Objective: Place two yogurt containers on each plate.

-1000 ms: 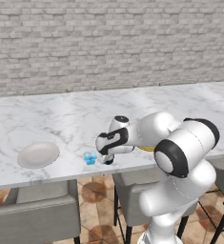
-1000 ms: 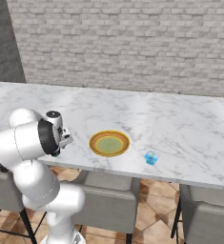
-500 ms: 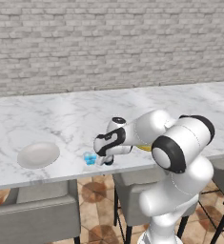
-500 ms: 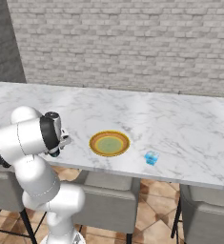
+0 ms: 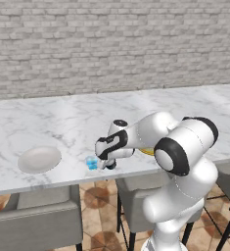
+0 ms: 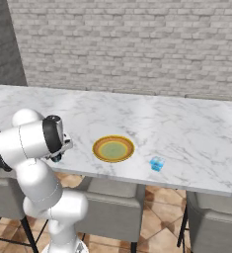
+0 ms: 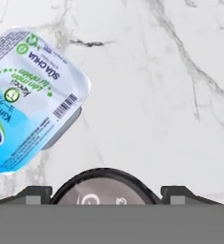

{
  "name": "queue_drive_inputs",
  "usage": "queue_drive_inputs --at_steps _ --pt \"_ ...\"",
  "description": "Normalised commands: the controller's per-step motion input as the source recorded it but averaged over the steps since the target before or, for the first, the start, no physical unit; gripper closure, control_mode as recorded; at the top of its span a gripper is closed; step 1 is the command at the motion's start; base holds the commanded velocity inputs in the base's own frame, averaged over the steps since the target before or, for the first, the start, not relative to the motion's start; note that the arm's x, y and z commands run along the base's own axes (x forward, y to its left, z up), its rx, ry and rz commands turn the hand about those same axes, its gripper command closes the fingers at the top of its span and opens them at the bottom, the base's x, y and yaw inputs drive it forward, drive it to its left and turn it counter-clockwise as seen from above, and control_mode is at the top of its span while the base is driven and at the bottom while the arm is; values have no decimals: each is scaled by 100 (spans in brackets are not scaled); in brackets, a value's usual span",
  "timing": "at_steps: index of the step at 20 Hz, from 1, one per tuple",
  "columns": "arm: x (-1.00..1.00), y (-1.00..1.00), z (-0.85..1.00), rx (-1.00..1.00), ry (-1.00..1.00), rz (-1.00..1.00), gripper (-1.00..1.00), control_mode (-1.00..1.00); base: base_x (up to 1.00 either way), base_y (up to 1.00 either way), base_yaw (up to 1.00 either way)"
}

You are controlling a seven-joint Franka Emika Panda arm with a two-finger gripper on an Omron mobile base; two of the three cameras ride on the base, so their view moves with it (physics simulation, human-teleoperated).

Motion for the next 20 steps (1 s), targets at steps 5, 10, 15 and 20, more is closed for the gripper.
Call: queue_drive_inputs --at_steps 5,10,15,20 --pt "-2 -16 -3 0 0 0 100 -100 0 0 0" --pt "-19 -21 2 0 0 0 100 -100 0 0 0" --pt "-7 -33 25 0 -1 1 100 -100 0 0 0" --pt "2 -42 52 0 0 0 100 -100 0 0 0"
